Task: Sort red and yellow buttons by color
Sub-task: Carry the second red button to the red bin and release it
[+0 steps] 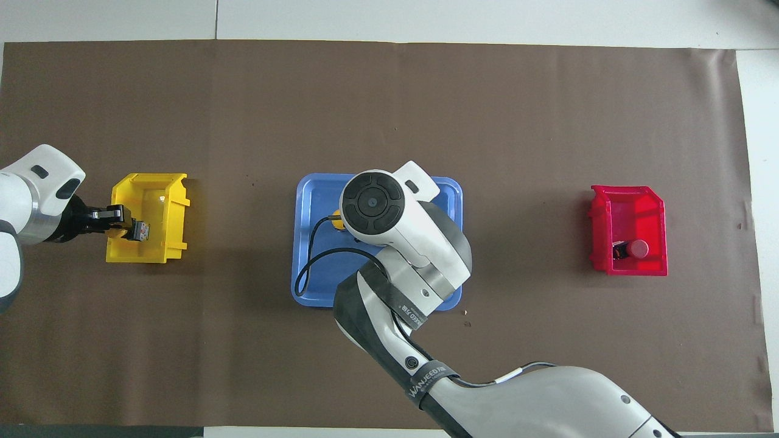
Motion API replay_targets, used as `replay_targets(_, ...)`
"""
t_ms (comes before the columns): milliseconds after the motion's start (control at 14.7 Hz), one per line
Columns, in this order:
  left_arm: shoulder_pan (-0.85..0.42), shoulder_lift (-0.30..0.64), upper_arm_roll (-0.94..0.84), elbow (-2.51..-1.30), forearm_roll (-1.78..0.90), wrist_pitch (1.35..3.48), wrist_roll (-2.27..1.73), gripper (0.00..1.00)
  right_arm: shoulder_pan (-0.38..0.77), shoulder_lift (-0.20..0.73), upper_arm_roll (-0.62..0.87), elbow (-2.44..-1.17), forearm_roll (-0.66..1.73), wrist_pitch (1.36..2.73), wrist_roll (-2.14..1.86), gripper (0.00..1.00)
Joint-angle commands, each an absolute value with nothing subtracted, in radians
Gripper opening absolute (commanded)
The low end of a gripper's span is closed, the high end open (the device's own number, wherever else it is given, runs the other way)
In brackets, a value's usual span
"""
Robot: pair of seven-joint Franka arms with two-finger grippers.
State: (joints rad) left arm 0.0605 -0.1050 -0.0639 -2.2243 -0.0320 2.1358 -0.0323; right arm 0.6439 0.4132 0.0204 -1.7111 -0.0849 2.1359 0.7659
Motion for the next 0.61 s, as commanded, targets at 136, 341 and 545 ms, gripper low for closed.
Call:
replay_targets(136,0.075,-0.117,-0.075,-2.336,-0.017,2.250,-0.026,0.01,0.640,0.376,0.025,-1.786,-0.106,2.192,0.779,0.69)
replay_targets(341,0.075,-0.103,-0.075,-2.364,-0.017,2.273,-0.028,0.01,0.641,0.376,0.026,-1.784,-0.094,2.183,0.779,0.45)
replay_targets(545,0.075,-0.086,-0.075,-2.368,-0.017,2.298,-0.026,0.04,0.647,0.376,0.026,-1.770,-0.080,2.171,0.784,0.20)
